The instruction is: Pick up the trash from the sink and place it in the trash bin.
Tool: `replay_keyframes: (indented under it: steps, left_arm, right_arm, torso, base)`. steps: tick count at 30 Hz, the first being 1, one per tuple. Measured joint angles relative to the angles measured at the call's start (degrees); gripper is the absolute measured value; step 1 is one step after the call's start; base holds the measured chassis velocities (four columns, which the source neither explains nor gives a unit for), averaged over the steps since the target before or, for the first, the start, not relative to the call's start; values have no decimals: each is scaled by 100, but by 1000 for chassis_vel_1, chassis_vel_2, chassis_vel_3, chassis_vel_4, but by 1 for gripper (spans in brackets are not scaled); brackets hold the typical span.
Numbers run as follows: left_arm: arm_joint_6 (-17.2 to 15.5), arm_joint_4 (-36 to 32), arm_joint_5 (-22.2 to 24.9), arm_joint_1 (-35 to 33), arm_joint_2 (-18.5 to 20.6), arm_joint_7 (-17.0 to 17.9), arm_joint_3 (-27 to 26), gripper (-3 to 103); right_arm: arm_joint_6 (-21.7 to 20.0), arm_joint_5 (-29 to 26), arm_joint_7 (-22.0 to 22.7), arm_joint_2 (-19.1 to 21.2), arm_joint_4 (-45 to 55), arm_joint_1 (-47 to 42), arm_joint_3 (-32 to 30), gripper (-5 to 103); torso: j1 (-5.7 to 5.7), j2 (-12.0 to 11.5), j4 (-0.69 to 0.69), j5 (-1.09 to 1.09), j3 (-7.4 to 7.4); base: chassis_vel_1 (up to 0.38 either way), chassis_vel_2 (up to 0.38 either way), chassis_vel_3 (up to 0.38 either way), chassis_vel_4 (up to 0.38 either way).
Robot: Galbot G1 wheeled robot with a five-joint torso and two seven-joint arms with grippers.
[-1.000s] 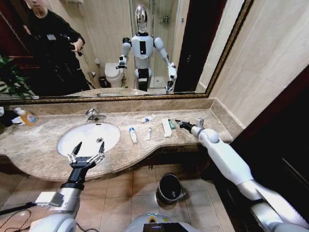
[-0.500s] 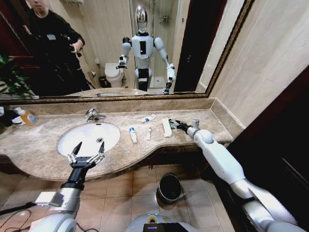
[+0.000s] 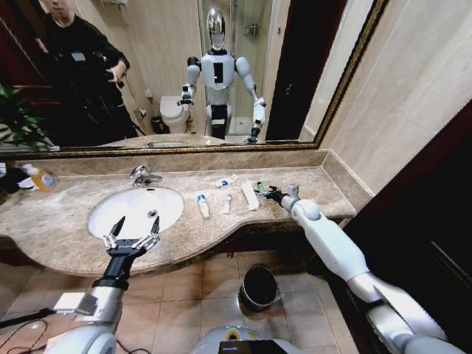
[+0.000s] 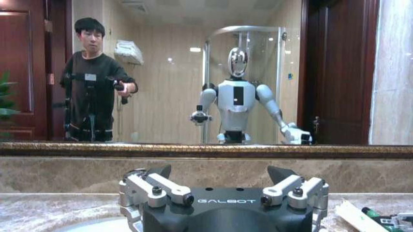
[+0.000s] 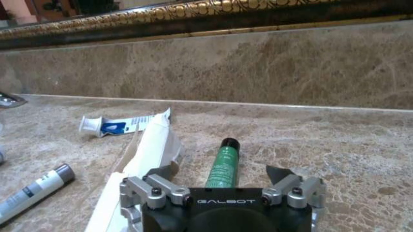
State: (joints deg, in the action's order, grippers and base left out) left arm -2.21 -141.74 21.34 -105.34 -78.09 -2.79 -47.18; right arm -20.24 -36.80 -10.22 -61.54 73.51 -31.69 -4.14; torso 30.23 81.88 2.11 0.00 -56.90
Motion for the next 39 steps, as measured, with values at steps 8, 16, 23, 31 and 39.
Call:
replay_keyframes:
  steps: [8,16,23,31,39]
  left_arm:
    - [0,0,0,0,0,0,0,100]
    - [0,0,0,0,0,0,0,100]
    - [0,0,0,0,0,0,0,100]
    - [0,0,0,0,0,0,0,100]
    - [0,0,0,0,0,0,0,100]
  right_arm:
    - [54,41,0,-61,-89,20,16,67]
    - [115,51,-41,-95,-142,24,32,39]
    - [127,72,-30,-111,-156,45,52,14]
    - [122,53,54,-61,-11,17,40,9]
    - [8,-342,215,449,1045,-401,-392,9]
  torso:
    - [0,0,0,0,0]
    - [0,1,0,0,0]
    - [0,1,0,0,0]
    - [0,1,0,0,0]
    - [0,1,0,1,0]
  base:
    - [0,0,0,0]
    - [0,0,0,0]
    - [0,0,0,0]
    - [0,0,0,0]
    - [0,0,0,0]
